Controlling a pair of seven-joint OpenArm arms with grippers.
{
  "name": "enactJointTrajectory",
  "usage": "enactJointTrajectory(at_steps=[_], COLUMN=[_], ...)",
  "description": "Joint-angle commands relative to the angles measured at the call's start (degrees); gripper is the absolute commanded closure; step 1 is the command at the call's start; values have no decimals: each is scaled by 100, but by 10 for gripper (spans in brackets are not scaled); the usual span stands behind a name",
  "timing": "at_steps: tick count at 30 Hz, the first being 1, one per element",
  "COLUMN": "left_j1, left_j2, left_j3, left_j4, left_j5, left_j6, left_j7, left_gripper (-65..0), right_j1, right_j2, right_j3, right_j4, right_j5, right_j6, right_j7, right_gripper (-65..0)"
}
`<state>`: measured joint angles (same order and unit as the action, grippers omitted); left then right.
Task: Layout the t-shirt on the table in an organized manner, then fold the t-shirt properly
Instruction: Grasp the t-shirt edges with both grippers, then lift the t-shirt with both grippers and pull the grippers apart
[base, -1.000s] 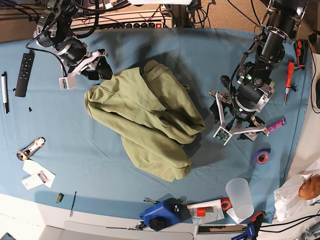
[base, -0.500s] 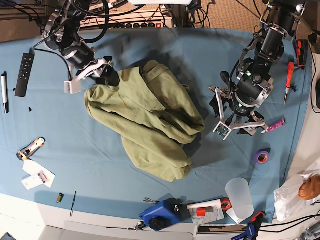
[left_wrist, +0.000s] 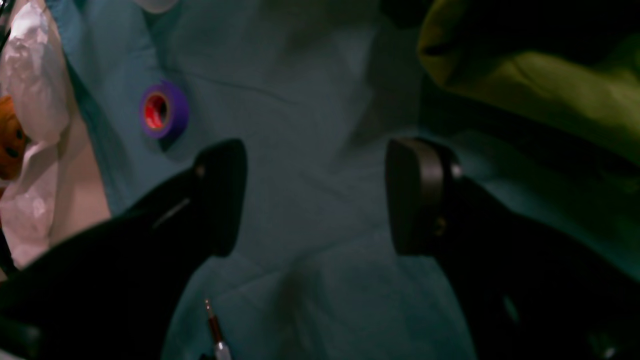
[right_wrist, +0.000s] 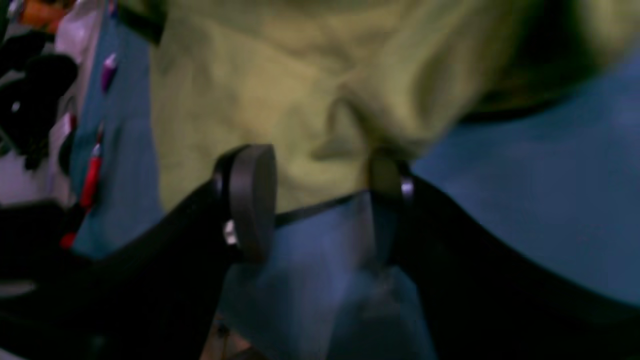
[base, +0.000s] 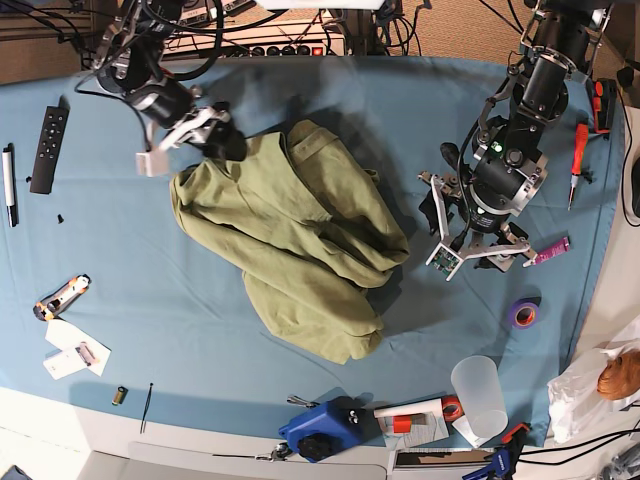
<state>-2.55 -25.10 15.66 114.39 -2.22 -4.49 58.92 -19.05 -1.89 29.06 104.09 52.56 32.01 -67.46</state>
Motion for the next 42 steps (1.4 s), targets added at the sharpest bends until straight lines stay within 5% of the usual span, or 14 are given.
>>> enactJointTrajectory(at_steps=[1,8,14,18,27,29,33,42], left_j1=[-76,-76,-74,-74,-7,70,323,647], left_j2=[-48,-46,-48,-46,-44,-44,52,776], left_j3=[-33,-33,-33,-33,-31,-31,-31,-33], left_j4=[96,96,96,96,96,96,96,96], left_j5=[48,44,46,44,-205,-542,-774,-1600], left_j6=[42,42,42,42,42,24,-201,-518], left_j7=[-114,-153,-146,-146,-151,-173,-321,-503], left_gripper=[-408,-407,-408,-407,-407,-407,-407,-407], right_j1=[15,-2,2,33,619,787,1093,1985], right_j2=[48,74,74,59,61,61,74,533], right_j3=[173,804,321,-103,-175,-175,-149,247], right_j4=[166,192,105,-271,-726,-726,-726,-723], right_j5=[138,155,-94,-457,-160,-166,-437,-439], right_j6=[50,-13,-15,-293,-68,-70,-74,-13], right_j7=[105,79,345,717,595,540,529,699], right_gripper=[-298,-298,-297,-298,-292,-230,0,0])
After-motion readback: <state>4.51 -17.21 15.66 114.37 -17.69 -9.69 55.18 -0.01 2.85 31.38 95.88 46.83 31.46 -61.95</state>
